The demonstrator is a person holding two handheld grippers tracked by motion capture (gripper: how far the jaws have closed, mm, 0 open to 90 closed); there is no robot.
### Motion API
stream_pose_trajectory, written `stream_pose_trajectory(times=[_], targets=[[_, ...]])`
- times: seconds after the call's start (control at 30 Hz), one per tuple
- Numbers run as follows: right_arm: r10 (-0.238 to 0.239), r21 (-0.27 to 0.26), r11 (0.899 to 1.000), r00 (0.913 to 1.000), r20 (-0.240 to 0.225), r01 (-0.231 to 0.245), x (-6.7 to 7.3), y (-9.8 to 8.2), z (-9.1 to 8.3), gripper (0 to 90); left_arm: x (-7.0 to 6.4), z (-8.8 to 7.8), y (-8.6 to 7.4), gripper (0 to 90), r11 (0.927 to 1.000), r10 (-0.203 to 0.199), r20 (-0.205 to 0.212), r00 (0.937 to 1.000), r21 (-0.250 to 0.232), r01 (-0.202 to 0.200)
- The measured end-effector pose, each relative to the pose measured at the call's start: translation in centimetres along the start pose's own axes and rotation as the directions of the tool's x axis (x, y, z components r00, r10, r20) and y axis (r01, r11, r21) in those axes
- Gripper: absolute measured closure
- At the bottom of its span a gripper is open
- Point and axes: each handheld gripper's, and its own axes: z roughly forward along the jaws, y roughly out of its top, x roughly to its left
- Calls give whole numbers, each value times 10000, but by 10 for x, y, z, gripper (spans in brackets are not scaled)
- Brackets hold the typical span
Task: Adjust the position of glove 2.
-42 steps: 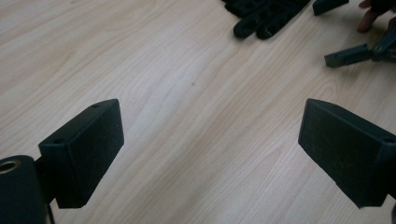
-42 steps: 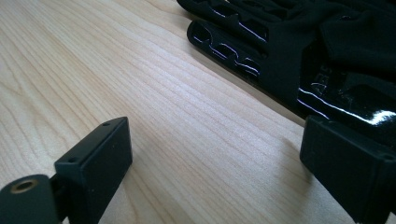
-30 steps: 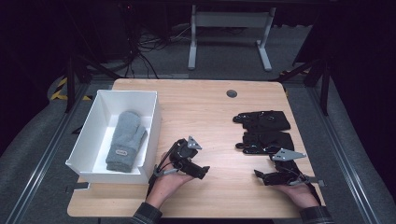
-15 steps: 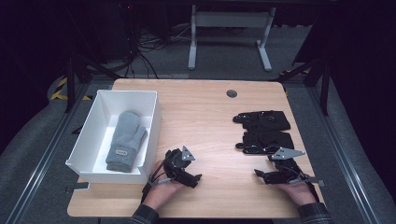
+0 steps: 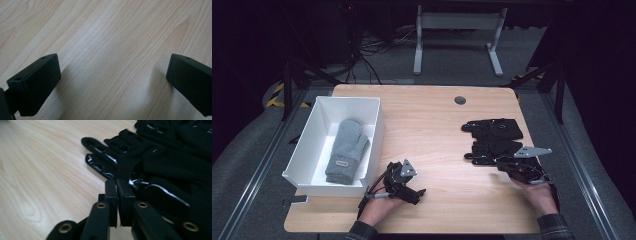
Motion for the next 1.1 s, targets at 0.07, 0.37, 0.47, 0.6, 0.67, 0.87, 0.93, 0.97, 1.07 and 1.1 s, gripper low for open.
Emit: stream_pose_trajectory(times=[0.07, 0.37, 0.47, 0.6, 0.67, 0.87, 0.93, 0.97, 1.07, 1.1], targets=[[61, -128, 9999, 10000, 63, -60, -5, 2, -1, 900, 0, 0, 0, 3, 10000, -18, 23, 10000, -14, 19], [362, -73, 9993, 9977, 568, -359, -33, 4, -2, 900, -1, -2, -3, 3, 10000, 39, 57, 10000, 1, -39], [389, 133, 9991, 9966, 727, -399, -39, 2, 1, 900, -1, -2, -3, 2, 10000, 36, 58, 10000, 0, -36], [210, 753, 9968, 9951, 968, -284, -43, -3, 10, 900, -1, -2, -3, 1, 10000, 44, 55, 10000, 5, -45], [275, 756, 9965, 9952, 937, -347, -44, -5, 11, 900, -1, -2, -3, 1, 10000, 34, 49, 10000, 0, -34], [241, 829, 9960, 9942, 1048, -328, -42, -5, 10, 900, -1, -2, -3, 2, 10000, 5, 20, 10000, 0, -5], [262, 840, 9959, 9944, 1025, -349, -41, -6, 10, 900, -1, -2, -3, 2, 10000, 2, 17, 10000, -5, -2], [270, 853, 9957, 9941, 1050, -360, -40, -6, 10, 900, -1, -2, -3, 2, 10000, 4, 8, 10000, -9, -4], [340, 829, 9957, 9943, 1015, -425, -37, -8, 8, 900, -1, -2, -3, 2, 10000, -15, -4, 10000, -5, 15], [310, 837, 9957, 9945, 996, -394, -36, -8, 8, 900, -1, -2, -3, 2, 10000, -41, -23, 10000, -13, 41]])
